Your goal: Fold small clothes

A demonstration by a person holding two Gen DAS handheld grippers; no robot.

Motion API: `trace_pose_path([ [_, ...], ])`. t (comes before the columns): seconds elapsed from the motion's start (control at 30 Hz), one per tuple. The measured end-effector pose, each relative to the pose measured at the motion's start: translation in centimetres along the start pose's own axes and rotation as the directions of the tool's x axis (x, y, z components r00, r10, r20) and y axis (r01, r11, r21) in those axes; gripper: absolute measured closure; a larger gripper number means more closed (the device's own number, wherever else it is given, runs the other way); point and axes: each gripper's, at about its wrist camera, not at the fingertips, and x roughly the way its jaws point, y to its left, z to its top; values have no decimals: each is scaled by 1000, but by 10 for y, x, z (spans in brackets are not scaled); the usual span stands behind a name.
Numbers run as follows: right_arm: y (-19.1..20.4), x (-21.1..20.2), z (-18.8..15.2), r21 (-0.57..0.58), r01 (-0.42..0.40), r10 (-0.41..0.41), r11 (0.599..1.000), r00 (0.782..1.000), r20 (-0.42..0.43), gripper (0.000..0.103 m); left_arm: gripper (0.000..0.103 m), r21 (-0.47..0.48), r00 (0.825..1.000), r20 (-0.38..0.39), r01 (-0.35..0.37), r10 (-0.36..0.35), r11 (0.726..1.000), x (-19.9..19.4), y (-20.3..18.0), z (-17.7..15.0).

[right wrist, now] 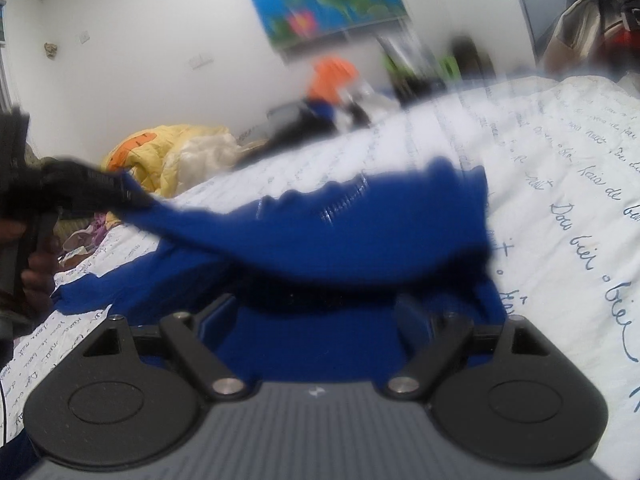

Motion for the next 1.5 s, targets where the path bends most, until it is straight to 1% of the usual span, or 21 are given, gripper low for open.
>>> trace_pose_path([
  [0.1,2,2,1,-5,-5,5,1000,1000,-12,17,74,47,986,-135,-90,96,995,22,10,-27],
  [0.17,1,-1,2,-2,-22,22,1000,1000,-9,17,42,33,988,-68,-137,139,990,4,19,-35],
  [0.23,-1,-13,14,-3,-54,54,999,998,28,17,26,-9,988,67,-137,138,990,-25,26,-38],
  [0.3,-5,-23,41,12,-87,85,996,991,103,15,26,0,989,131,-73,72,997,-40,23,-35],
  [0.37,-9,-14,72,38,-97,92,995,988,127,5,26,56,991,130,-25,18,998,-37,7,-34],
  [0.43,-7,20,94,4,-86,86,996,995,54,3,27,80,997,72,20,-26,997,-13,-6,-40],
  [0.5,-9,69,103,-19,-53,51,998,995,-86,3,33,72,999,-30,44,-42,996,18,-9,-43],
  [0.53,-11,90,102,-33,-20,15,999,989,-147,3,31,73,998,-59,29,-25,997,31,-8,-48],
  [0.6,-21,120,87,-89,96,-115,991,963,-244,3,21,122,1000,2,13,-13,992,32,-6,-59],
  [0.67,-26,114,64,-184,95,-124,978,981,-150,3,19,102,999,2,41,-42,994,34,7,-59],
  [0.8,-25,113,57,-184,105,-131,977,982,-137,3,18,121,998,7,57,-58,991,30,5,-56],
  [0.83,-20,115,56,-212,119,-151,970,978,-141,3,17,111,999,21,45,-47,993,22,6,-58],
  [0.93,-12,117,54,-244,136,-174,960,974,-142,3,0,31,993,115,-5,1,1000,-12,34,-61],
  [1.07,-16,108,60,-223,123,-156,967,978,-138,3,0,-176,983,164,-56,86,983,-51,115,-66],
  [1.13,-16,109,60,-230,126,-160,965,977,-138,3,0,-310,978,156,-84,138,947,-62,166,-69],
  [1.2,-15,109,60,-234,128,-164,964,977,-138,3,0,-445,973,115,-129,199,886,-63,214,-70],
  [1.27,-16,109,60,-229,126,-160,965,978,-137,3,0,-615,969,76,-140,235,776,-62,268,-75],
  [1.37,-16,109,60,-223,124,-156,967,978,-135,3,1,-826,980,61,-57,189,561,-57,331,-88],
  [1.4,-16,109,60,-224,124,-157,967,978,-135,3,3,-853,980,94,-10,173,522,-56,342,-91],
  [1.43,-16,110,60,-225,124,-157,966,978,-135,3,6,-863,979,108,4,175,506,-56,349,-91],
  [1.5,-16,109,60,-222,123,-156,967,979,-135,3,15,-852,978,102,-8,181,523,-51,354,-83],
])
